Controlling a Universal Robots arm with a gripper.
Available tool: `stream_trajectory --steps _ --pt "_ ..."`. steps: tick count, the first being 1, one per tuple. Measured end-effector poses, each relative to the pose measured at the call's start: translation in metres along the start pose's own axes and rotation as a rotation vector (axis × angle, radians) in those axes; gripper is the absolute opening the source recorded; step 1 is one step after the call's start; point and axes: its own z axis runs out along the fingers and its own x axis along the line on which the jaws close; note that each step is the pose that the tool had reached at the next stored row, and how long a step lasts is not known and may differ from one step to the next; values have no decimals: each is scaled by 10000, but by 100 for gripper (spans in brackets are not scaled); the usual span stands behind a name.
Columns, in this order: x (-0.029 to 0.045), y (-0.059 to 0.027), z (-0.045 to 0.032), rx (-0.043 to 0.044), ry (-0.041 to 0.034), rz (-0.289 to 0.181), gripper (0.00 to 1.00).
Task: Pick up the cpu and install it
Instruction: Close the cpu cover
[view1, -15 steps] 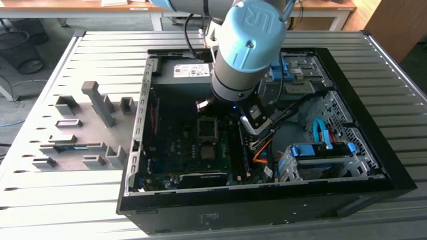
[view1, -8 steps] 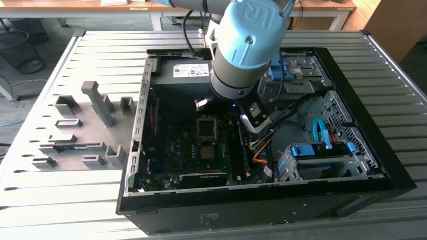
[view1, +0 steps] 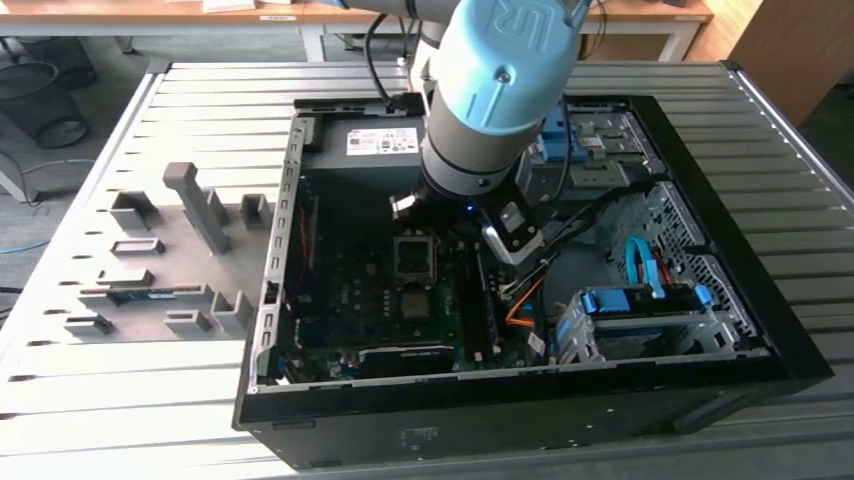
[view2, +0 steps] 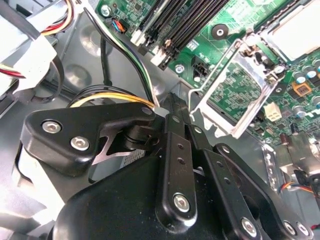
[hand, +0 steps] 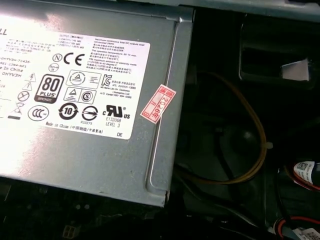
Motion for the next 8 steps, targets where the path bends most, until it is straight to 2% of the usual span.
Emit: stream_trajectory --steps 8 --pt "9 -29 -56 -240 -29 -32 10"
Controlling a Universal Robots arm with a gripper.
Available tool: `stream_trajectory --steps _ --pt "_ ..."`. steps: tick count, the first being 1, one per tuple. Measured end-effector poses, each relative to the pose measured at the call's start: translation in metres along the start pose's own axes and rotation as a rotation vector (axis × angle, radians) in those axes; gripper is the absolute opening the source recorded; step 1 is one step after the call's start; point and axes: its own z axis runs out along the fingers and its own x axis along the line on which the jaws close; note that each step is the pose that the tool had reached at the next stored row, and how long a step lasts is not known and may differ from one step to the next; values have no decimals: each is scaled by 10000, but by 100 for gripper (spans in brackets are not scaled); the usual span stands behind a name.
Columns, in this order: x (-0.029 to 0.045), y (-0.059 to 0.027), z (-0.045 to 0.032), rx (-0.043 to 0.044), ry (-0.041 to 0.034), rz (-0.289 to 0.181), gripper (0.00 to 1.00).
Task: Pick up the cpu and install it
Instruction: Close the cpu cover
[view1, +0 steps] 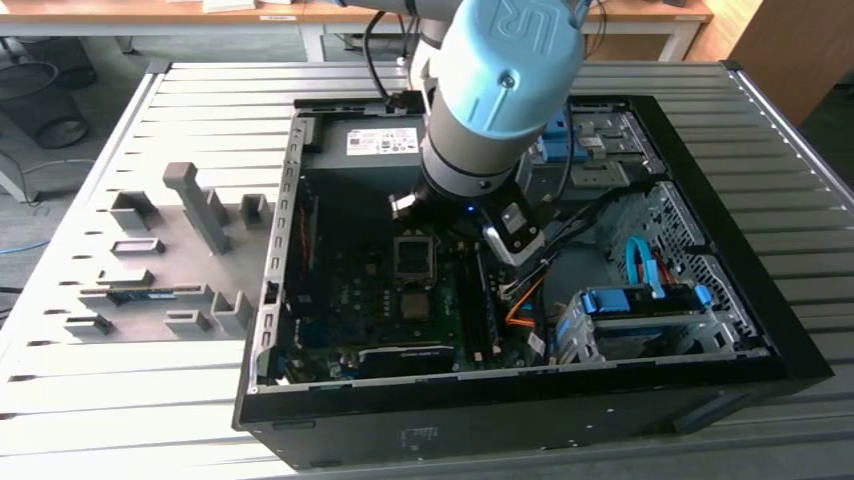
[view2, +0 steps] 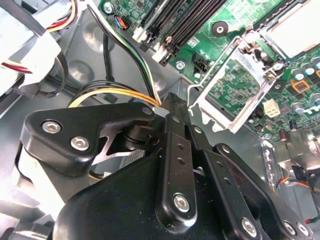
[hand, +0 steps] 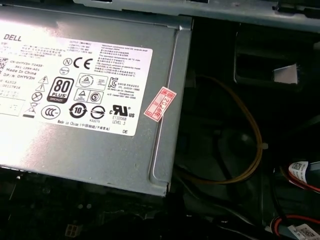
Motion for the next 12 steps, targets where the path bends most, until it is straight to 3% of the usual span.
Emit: stream_trajectory --steps 5,12 --pt "7 -22 -30 -129 -16 -16 10" --pt "-38 -34 -33 -143 35 5 10"
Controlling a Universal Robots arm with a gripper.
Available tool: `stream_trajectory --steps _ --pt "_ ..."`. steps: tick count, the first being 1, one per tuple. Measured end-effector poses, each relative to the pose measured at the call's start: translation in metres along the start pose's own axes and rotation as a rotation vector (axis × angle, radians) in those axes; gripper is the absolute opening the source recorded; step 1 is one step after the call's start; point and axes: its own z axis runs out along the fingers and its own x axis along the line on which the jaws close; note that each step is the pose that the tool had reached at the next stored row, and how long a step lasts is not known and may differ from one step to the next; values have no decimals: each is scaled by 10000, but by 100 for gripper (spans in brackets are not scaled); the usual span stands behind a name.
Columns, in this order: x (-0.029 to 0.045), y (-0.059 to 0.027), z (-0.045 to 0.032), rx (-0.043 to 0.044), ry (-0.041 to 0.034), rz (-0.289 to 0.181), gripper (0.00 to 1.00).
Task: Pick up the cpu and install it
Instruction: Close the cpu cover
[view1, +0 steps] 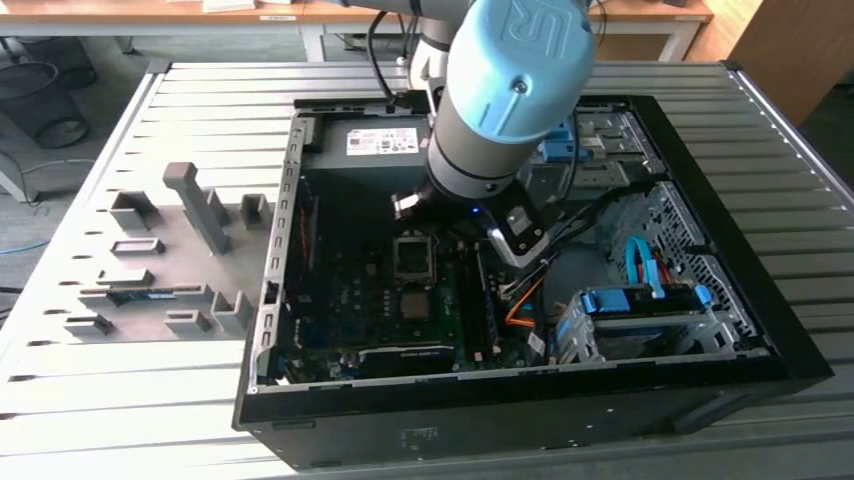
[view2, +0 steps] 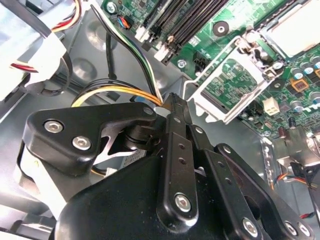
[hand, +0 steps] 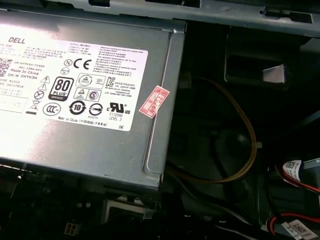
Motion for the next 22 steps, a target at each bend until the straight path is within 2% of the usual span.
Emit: stream_trajectory --steps 3,6,7,13,16,17,18,22 --pt "-46 -6 -2 0 50 20 10" --pt "-89 -13 -6 127 122 50 10" --pt "-100 -13 -8 230 150 62 10" --pt "-133 -8 -11 1250 333 148 10" --pt "-141 4 -24 1573 386 174 10" --pt "-141 12 -41 1630 395 178 10" --pt "-141 22 -66 1646 399 179 10" --pt "-141 89 -226 1648 397 180 10"
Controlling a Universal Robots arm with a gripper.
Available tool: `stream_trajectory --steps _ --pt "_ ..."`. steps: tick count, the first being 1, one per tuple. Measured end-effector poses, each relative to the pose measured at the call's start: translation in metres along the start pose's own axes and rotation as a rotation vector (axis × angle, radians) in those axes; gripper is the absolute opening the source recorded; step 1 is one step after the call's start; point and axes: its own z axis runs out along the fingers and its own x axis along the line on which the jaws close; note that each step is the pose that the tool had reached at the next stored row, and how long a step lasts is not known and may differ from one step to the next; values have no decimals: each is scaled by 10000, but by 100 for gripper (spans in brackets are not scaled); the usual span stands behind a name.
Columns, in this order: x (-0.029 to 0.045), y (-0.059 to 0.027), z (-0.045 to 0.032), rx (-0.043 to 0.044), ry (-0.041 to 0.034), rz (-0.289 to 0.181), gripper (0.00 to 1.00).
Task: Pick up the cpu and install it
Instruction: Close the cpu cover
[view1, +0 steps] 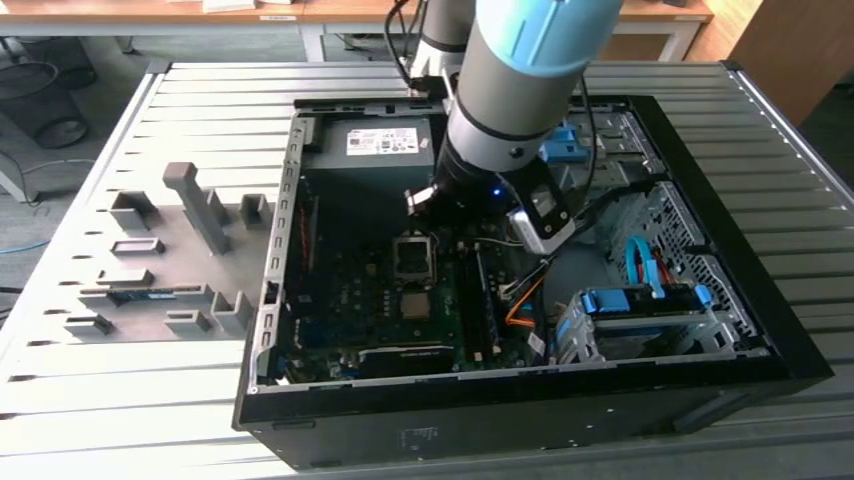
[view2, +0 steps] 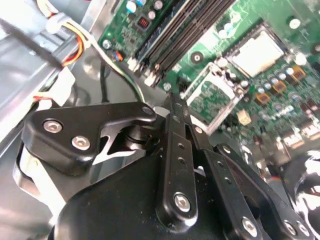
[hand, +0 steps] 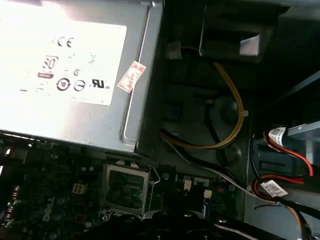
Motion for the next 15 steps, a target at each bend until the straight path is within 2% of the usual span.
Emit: stream_trajectory --steps 2,3,4,8,9,10,12,13,15 --pt "3 19 -75 20 4 1 10" --pt "4 28 -95 72 9 7 10" --pt "4 37 -102 200 29 18 10" --pt "-5 86 -94 926 131 74 10" --pt "-6 95 -92 1051 149 83 10" --pt "-7 100 -90 1076 153 86 10" --pt "-9 103 -90 1068 155 68 10" --pt "-9 103 -90 1015 163 -8 10" --pt "-10 104 -90 834 163 -168 10"
